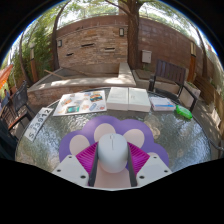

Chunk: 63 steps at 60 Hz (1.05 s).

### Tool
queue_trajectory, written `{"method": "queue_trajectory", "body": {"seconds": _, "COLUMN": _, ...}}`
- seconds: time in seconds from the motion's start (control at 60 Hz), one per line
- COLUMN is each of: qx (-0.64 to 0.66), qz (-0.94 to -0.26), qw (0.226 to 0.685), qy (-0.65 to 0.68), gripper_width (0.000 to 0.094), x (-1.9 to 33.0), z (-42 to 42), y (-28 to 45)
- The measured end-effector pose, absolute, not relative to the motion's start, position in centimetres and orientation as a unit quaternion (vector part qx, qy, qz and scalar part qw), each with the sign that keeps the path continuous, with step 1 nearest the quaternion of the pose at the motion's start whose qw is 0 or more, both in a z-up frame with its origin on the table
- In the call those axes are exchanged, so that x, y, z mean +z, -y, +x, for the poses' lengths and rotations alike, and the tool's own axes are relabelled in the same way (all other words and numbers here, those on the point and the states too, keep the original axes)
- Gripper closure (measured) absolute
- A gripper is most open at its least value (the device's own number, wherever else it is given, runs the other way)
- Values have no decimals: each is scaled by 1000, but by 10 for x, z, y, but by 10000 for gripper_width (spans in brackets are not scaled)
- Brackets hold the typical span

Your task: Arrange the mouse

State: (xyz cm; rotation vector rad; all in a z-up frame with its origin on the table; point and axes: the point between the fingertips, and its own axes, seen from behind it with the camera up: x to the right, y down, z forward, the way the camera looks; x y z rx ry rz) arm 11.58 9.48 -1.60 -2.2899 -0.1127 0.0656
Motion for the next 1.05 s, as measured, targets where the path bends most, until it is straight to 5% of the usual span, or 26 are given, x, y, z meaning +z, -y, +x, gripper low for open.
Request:
{"method": "queue_trajectory", "body": {"seconds": 0.067, "qx": 19, "qz": -907, "qw": 418, "qy": 54, "gripper_width": 402, "x": -5, "z": 116, "y": -97}}
{"method": "queue_trajectory", "body": {"seconds": 0.15, "qx": 23, "qz": -905, "qw": 420, "qy": 65, "gripper_width": 87, "x": 13, "z": 110, "y": -86}}
{"method": "queue_trajectory", "body": {"seconds": 0.583, "qx": -13, "qz": -905, "qw": 423, "qy": 43, "gripper_width": 86, "x": 174, "z": 111, "y": 85}}
{"method": "queue_trajectory", "body": {"seconds": 1.05, "qx": -24, "qz": -905, "qw": 422, "qy": 44, "gripper_width": 84, "x": 198, "z": 107, "y": 157}}
